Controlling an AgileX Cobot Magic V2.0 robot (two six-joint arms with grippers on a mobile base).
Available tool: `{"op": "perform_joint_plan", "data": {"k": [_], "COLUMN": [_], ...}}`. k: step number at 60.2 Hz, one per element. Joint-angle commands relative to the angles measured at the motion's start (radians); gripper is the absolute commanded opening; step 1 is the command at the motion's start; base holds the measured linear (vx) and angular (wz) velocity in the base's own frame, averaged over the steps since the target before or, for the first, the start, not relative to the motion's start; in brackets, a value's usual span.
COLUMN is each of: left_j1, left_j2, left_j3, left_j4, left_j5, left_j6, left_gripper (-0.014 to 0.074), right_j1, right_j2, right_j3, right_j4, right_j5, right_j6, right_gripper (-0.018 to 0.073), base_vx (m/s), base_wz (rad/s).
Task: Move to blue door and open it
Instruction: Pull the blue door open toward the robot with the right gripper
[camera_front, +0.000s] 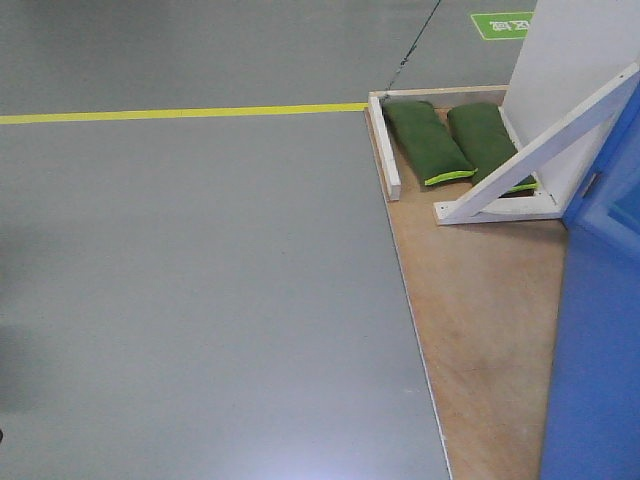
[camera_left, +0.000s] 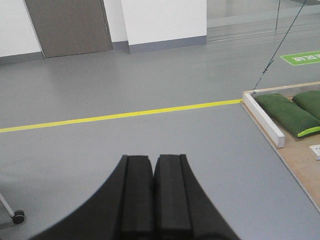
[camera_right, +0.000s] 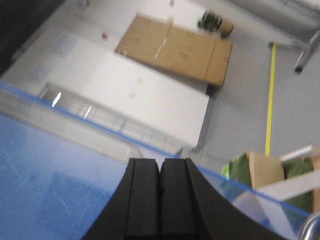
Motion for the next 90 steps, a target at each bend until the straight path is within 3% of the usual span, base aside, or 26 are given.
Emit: {"op": "perform_joint_plan", "data": {"k": [1,11,25,38,60,90], "left_j1": [-0.006,-0.006,-0.006,-0.006,-0.006,-0.006], "left_j2": [-0.007,-0.007,-0.007,-0.007,-0.007,-0.007], "left_j3": [0.006,0.006,0.006,0.006,0.006,0.006], "left_j4": [-0.008,-0.008,-0.008,-0.008,-0.008,-0.008], "left_j5": [-0.084,-0.084,-0.084,-0.084,-0.084,-0.084], "left_j6": [-0.002,-0.002,-0.002,-0.002,-0.002,-0.002], "left_gripper": [0.0070,0.0070,0.0070,0.0070,0.0070,0.0070], "right_j1": [0.073,0.166,0.296,0.459,0.729,0.901], "right_j2": [-0.016,-0.042,-0.048,-0.034,0.066,0.178], "right_j3": [-0.025,-0.025,-0.025,-0.025,-0.025,-0.025], "right_j4": [0.042,0.042,0.042,0.042,0.042,0.068], "right_j5": [0.298,0.370,0.356,0.287,0.051,0.000], "right_j6": [-0.037,-0.037,-0.037,-0.037,-0.037,-0.037], "right_gripper": [0.0002,0.0002,0.0002,0.0002,0.0002,0.0002], "base_vx": [0.00,0.00,0.00,0.00,0.00,0.00], "base_wz": [0.00,0.00,0.00,0.01,0.00,0.00]}}
